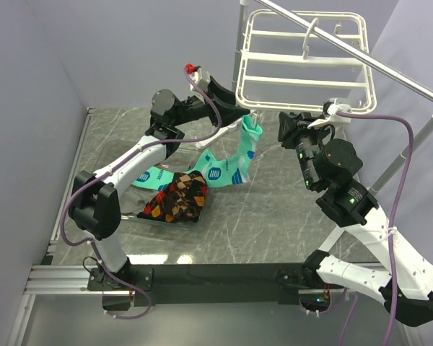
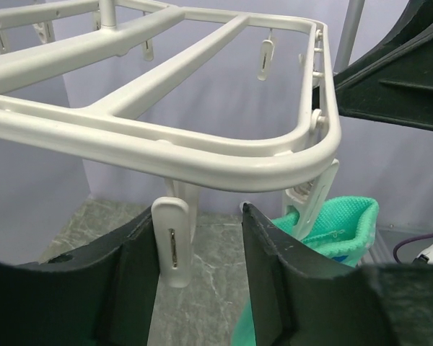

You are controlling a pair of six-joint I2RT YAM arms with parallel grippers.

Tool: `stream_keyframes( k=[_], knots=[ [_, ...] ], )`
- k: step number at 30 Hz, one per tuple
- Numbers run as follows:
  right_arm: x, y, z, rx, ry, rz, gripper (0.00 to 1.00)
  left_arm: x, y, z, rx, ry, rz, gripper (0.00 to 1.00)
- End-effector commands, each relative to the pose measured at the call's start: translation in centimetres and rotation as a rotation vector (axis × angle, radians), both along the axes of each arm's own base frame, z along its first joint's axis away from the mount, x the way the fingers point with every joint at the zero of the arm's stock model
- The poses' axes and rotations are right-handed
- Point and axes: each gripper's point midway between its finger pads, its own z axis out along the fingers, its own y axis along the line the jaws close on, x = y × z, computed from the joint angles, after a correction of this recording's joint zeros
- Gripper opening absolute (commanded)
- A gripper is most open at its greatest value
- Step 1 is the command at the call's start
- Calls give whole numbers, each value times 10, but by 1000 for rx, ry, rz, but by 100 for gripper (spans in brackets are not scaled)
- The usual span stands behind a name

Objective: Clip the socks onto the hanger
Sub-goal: Open the clamp at the hanger.

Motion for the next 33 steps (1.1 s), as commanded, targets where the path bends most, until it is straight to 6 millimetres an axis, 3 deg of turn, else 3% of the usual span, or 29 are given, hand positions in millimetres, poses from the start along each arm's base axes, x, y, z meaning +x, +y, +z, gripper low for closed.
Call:
stream_keyframes(
  k=[1, 6, 10, 13, 16, 19, 25, 33],
  knots=[
    [-4, -8, 13, 37, -39, -12, 36, -2, -2, 2, -12, -21, -7, 52],
    [-3, -7, 12, 35, -35, -8, 35, -5, 1, -2, -15, -24, -2, 51],
    [-2, -6, 11, 35, -32, -8, 34, -6, 1, 0, -10, -31, -6, 43],
    [-2, -6, 12, 38, -35, -1, 34, -7, 1, 1, -12, -33, -5, 22],
    [-3, -4, 12, 36, -34, 8, 34, -10, 4, 5, -27, -33, -5, 8],
    [-5, -1, 13, 33, -26, 33, 35, -12, 10, 15, -61, -21, 36, 2],
    [-28, 16, 16, 47, 5, 201, 46, -32, 16, 16, -113, -18, 155, 1],
    [-66, 37, 23, 55, 17, 431, 51, -47, 20, 21, -201, 42, 241, 1]
  ],
)
